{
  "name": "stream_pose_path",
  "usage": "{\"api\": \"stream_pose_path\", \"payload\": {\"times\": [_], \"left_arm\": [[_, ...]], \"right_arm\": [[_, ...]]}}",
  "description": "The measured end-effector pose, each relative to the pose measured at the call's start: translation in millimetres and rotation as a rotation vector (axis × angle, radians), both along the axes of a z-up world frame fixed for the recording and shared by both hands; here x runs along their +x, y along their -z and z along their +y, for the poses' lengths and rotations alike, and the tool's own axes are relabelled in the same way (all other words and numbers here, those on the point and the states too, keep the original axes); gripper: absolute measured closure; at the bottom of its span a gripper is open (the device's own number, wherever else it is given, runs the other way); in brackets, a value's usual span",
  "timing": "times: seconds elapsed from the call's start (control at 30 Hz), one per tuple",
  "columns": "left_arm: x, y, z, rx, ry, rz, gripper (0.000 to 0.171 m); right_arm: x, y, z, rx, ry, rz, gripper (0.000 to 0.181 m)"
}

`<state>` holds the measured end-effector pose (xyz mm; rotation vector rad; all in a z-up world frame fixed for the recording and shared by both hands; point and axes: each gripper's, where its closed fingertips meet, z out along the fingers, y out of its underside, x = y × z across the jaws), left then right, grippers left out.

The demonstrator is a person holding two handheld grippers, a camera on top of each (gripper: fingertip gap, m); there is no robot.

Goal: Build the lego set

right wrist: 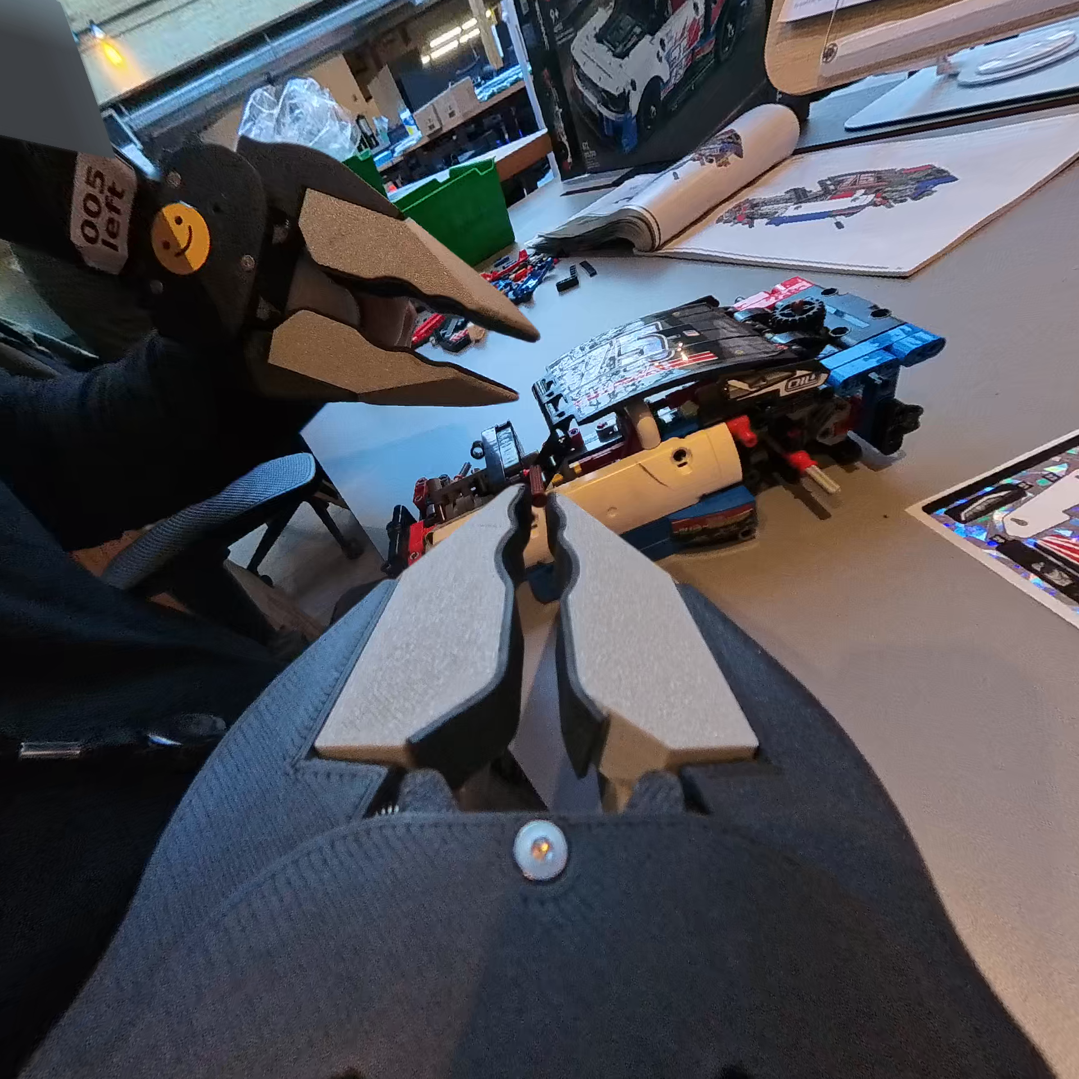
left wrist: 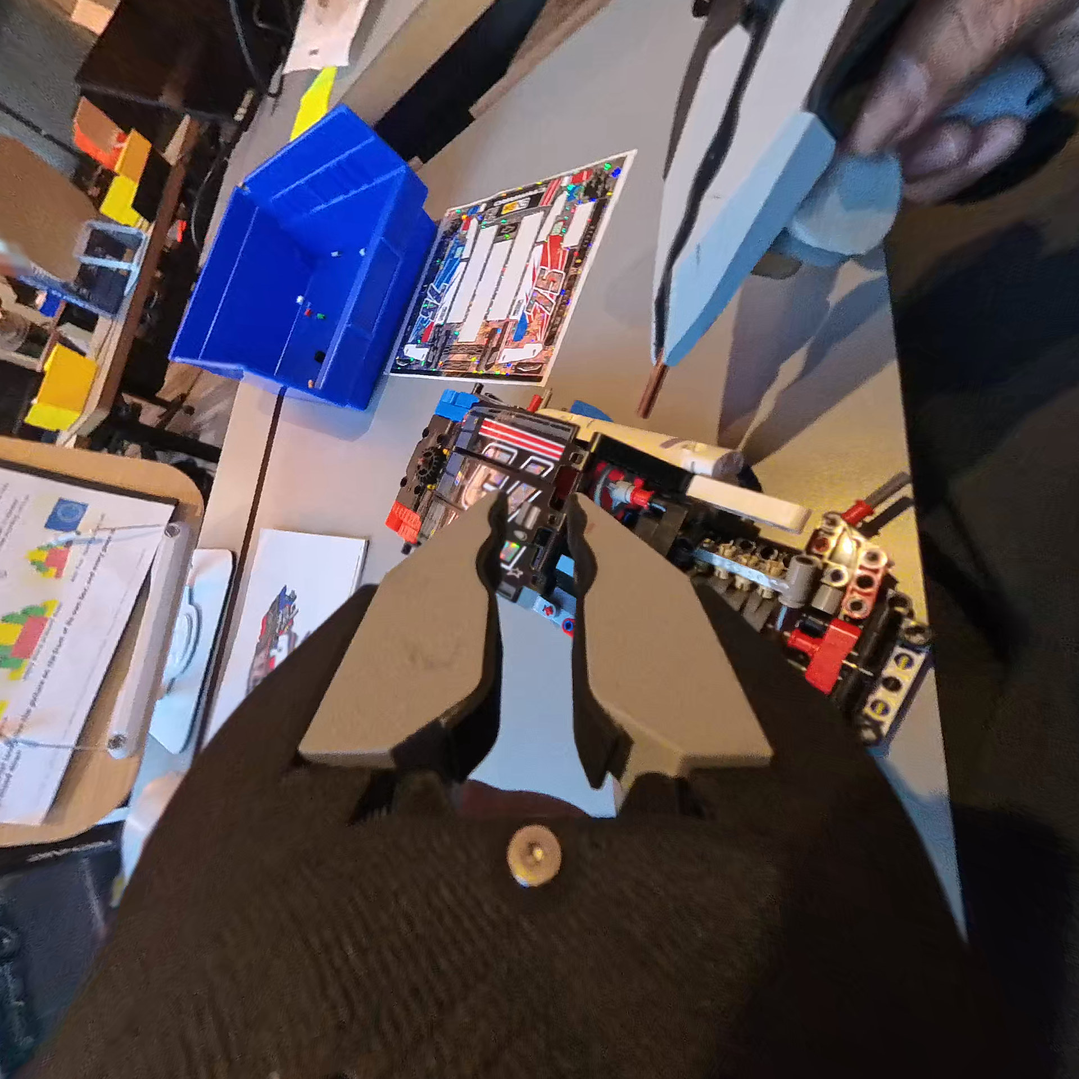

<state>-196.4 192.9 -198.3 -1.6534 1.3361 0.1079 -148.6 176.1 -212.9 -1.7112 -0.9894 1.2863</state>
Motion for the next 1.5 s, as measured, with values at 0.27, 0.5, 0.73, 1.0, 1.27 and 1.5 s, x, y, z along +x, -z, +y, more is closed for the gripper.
{"api": "stream_pose_path", "payload": {"times": [0.27, 0.5, 0.73, 1.0, 1.27, 1.5], "left_arm": [[9, 9, -1, -0.002, 0.098, 0.128, 0.162], [9, 20, 3, 0.001, 0.152, 0.225, 0.162], [13, 21, 6, 0.071, 0.206, 0.309, 0.163], [14, 20, 6, 0.101, 0.208, 0.327, 0.163], [11, 19, 3, 0.121, 0.178, 0.279, 0.155], [10, 16, 6, 0.148, 0.148, 0.233, 0.156]], "right_arm": [[1, -3, 5, 0.005, 0.005, 0.002, 0.179], [-3, 4, 10, -0.010, -0.006, -0.025, 0.178], [-6, 4, 16, -0.020, -0.014, -0.034, 0.178], [-8, 3, 17, -0.024, -0.014, -0.033, 0.179], [-9, 4, 16, -0.031, -0.006, -0.029, 0.178], [-11, 2, 15, -0.042, 0.002, -0.011, 0.178]]}}
